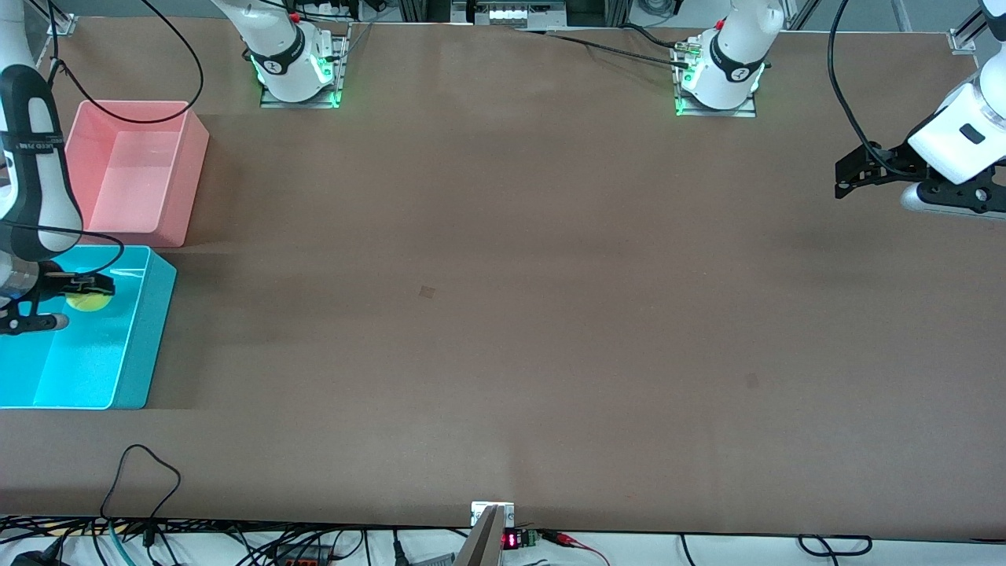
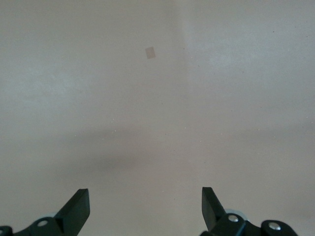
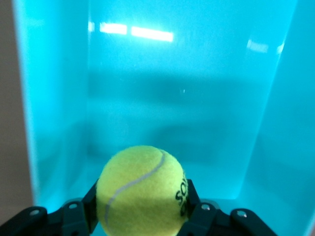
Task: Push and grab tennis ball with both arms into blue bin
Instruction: 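Carry the held ball with the right gripper over the blue bin, then open the right gripper to drop the ball into the blue bin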
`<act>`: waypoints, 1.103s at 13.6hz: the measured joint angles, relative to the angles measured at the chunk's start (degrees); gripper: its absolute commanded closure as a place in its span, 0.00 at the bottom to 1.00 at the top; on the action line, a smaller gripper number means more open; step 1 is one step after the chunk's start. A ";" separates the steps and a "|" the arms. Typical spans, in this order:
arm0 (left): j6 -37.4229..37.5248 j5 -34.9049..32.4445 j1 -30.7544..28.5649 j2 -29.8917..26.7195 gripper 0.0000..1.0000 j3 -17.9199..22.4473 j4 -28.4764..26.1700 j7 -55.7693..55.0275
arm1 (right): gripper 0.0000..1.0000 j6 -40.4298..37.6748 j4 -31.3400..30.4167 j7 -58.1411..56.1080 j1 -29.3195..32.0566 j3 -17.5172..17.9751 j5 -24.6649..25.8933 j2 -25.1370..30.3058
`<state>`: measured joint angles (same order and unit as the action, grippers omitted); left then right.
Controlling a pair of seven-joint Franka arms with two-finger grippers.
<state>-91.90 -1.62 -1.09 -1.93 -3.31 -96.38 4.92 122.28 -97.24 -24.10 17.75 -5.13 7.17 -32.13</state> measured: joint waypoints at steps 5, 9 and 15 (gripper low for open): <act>0.01 0.00 0.00 0.00 0.00 0.00 0.00 0.00 | 0.97 1.10 -0.32 -0.25 1.72 -0.08 0.00 -4.30; 0.01 0.00 0.00 0.00 0.00 0.00 0.00 0.00 | 0.34 1.42 -0.32 -0.46 2.36 -0.13 0.00 -4.99; -0.01 0.00 0.08 0.06 0.00 0.00 0.35 0.04 | 0.00 1.79 -0.30 -0.59 2.47 -0.14 0.00 -5.16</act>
<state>-91.91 -1.62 -1.00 -1.87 -3.31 -96.03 4.96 124.08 -97.54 -24.69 20.23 -5.26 7.17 -37.29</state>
